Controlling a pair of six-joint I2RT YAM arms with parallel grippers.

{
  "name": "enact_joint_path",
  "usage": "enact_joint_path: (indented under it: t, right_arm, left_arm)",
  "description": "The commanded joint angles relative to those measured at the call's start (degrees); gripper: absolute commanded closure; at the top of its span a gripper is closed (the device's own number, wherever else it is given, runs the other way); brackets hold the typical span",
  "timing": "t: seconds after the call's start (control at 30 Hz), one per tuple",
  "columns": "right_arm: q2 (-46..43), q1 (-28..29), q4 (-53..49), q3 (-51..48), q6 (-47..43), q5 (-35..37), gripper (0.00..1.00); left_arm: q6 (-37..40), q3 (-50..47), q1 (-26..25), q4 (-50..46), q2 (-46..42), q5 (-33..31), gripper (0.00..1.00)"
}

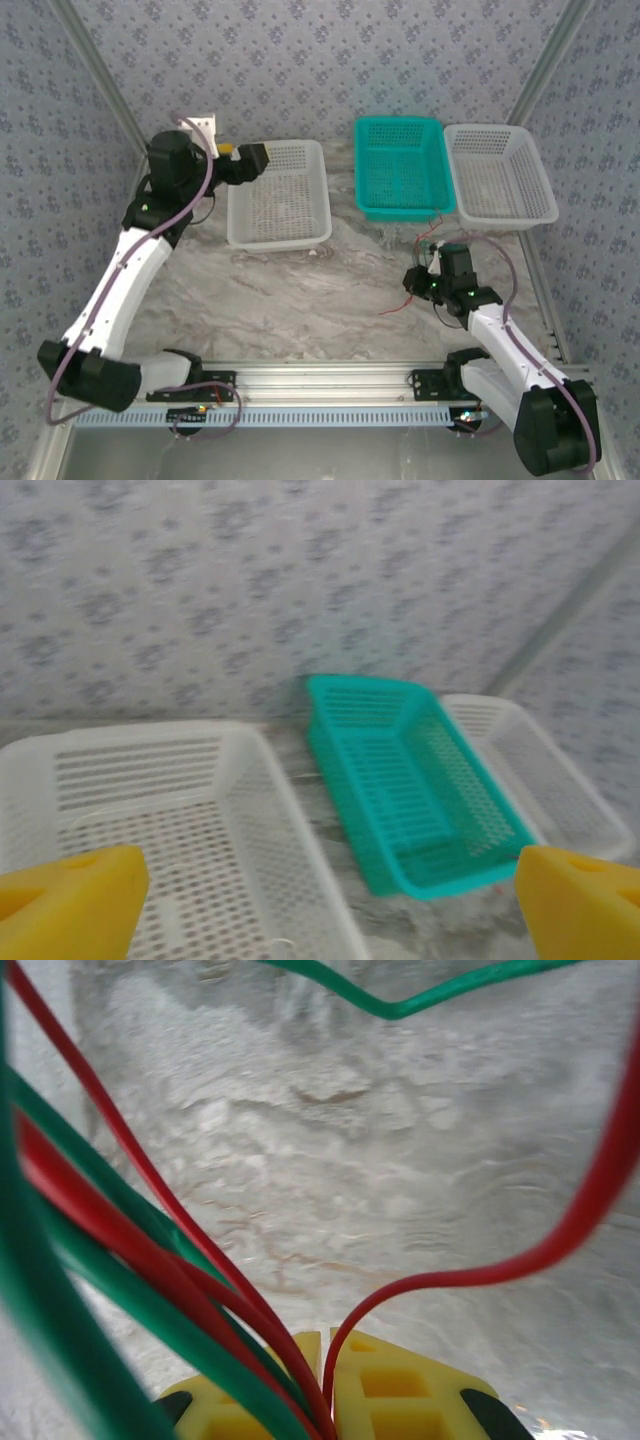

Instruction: Untangle the cables

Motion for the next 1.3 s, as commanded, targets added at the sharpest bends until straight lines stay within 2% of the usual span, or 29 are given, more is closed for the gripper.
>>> enact_joint_path:
  t: [0.0,0.13,0.3,0.43,0.57,0.67,0.8,0.97,1.1,1.17,1.27]
  right_arm:
    - [-1.63,3.89,4.57,2.52,-1.56,-3.27,1.0]
    - [-3.26,10.97,7.63,4.18,-6.15,-2.91,1.0]
    - [-2.48,18.16,10.32,5.81,-10.88,-2.34,1.0]
    - [-0.02,20.73,13.73,6.52,-11.74,-5.93,1.0]
    - [2.93,23.33,14.05,8.44,-11.98,-5.49,1.0]
    - [4.85,24.47,13.12,9.78,-12.15,-4.14,1.0]
    - [5.77,24.18,3.77,11.49,-10.74,11.56,1.0]
    - [-0.77,20.59,0.2,12.84,-11.64,11.35,1.0]
    - [-3.07,14.65,-8.69,18.69,-6.76,21.63,1.0]
    - [-3.0,13.19,-9.03,20.22,-9.05,21.98,1.0]
    - [-2.82,11.8,-5.76,21.84,-13.02,14.64,1.0]
  left_arm:
    - [-2.79,-4.28,-4.83,-0.3,-2.26,1.26,0.09]
    - [-7.68,-10.84,-9.0,3.95,-4.48,0.3,0.11]
    - [-14.01,-16.92,-13.36,11.77,-3.32,4.03,0.12]
    - [-12.58,-16.94,-17.97,14.14,-0.01,5.92,0.14]
    - [-19.08,-19.68,-20.93,25.11,4.79,11.61,0.16]
    - [-19.85,-19.78,-22.44,27.33,7.23,10.81,0.17]
    - [-15.48,-17.28,-23.96,20.91,9.21,6.83,0.17]
    - [-14.45,-17.38,-24.51,19.66,8.99,6.53,0.17]
    - [-14.36,-17.5,-24.65,19.39,8.71,6.19,0.17]
    - [-14.22,-17.68,-24.75,19.44,8.16,5.6,0.17]
    - [-13.84,-17.86,-24.99,19.02,7.5,5.12,0.17]
